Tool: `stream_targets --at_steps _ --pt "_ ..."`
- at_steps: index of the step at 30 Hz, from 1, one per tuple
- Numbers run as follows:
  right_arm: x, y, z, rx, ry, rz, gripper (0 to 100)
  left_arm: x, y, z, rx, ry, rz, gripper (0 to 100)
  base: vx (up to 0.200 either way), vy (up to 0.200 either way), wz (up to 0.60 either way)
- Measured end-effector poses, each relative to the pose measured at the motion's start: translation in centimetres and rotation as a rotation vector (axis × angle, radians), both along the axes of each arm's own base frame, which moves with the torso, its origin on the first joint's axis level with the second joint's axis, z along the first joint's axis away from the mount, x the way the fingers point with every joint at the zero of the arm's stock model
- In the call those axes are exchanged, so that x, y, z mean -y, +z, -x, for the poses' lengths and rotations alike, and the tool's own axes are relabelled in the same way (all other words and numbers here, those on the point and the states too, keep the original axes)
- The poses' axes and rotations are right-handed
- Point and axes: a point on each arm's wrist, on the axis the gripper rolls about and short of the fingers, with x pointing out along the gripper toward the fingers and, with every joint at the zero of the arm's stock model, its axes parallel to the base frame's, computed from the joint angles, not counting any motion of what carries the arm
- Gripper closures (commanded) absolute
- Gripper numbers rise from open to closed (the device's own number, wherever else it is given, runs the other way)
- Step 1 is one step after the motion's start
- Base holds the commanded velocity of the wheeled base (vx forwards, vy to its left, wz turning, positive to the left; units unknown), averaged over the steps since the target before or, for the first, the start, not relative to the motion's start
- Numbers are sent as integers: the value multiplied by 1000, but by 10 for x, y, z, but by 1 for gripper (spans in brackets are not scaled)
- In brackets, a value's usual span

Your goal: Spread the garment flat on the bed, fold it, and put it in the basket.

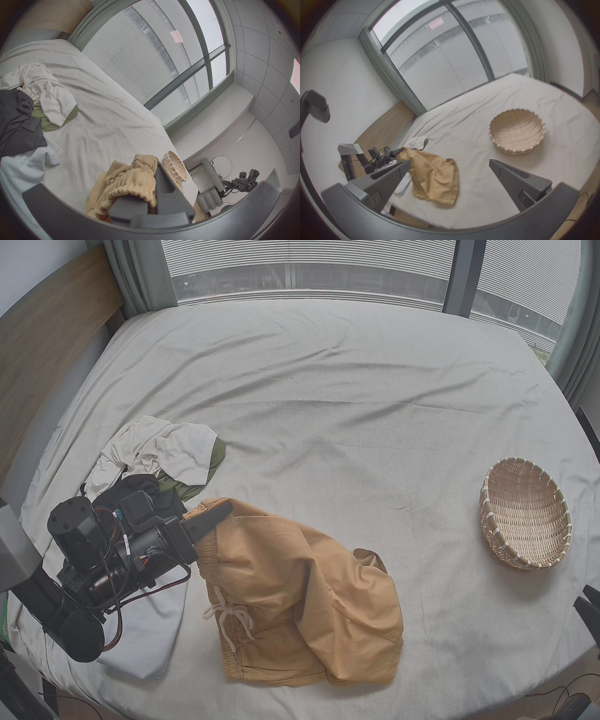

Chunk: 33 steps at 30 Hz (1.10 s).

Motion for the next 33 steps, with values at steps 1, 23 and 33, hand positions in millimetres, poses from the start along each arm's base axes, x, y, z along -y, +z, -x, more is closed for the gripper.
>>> stream_targets --at_steps 1,23,33 --pt "-2 1 -6 -23 13 -5 0 0 0 0 0 0 0 100 0 0 0" --pt "-78 -80 -143 -628 271 59 0 -2 -2 0 -3 12 -8 100 0 0 0" --pt "-95 -128 -157 -779 287 98 0 -3 -2 0 -2 15 -9 100 0 0 0"
